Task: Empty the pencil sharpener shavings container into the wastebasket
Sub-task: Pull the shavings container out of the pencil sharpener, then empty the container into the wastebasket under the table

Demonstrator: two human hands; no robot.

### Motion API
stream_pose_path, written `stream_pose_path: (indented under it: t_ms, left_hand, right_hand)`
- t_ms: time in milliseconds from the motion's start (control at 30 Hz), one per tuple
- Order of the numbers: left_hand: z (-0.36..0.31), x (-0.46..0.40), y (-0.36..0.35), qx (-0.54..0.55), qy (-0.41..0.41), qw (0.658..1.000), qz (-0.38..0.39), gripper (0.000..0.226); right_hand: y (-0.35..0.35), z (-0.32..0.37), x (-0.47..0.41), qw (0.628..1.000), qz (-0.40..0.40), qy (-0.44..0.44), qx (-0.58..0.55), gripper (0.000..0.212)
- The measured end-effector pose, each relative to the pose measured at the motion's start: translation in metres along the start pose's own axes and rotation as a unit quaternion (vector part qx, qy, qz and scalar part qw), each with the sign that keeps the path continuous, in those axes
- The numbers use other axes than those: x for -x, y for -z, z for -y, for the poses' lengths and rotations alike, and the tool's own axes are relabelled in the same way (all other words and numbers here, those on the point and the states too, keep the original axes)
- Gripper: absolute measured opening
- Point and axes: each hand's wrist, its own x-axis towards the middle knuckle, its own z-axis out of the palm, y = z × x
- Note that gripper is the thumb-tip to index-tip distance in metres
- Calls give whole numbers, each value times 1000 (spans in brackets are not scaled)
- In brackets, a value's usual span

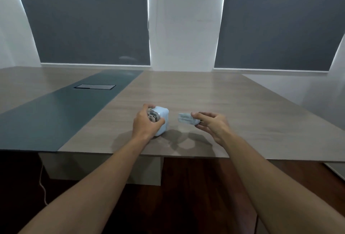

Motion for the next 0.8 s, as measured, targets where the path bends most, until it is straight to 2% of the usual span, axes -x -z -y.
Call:
stream_pose_path:
  t_ms: [167,333,533,667,800]
  left_hand:
    - [-17,2,6,-81,14,997,10,58]
    - [-65,10,0,-154,-104,982,-22,53]
    - [-132,43,-49,-73,-111,987,96,54]
    - [-166,89,-107,-37,-112,968,221,57]
    - [-193,138,-165,-2,-136,943,304,47]
  right_hand:
    - [19,18,15,999,-12,23,19,58]
    - [50,42,39,998,-41,44,30,59]
    - [113,68,79,991,-102,71,46,57]
    - [180,75,114,982,-158,67,84,59]
    - [254,69,155,964,-227,54,126,63]
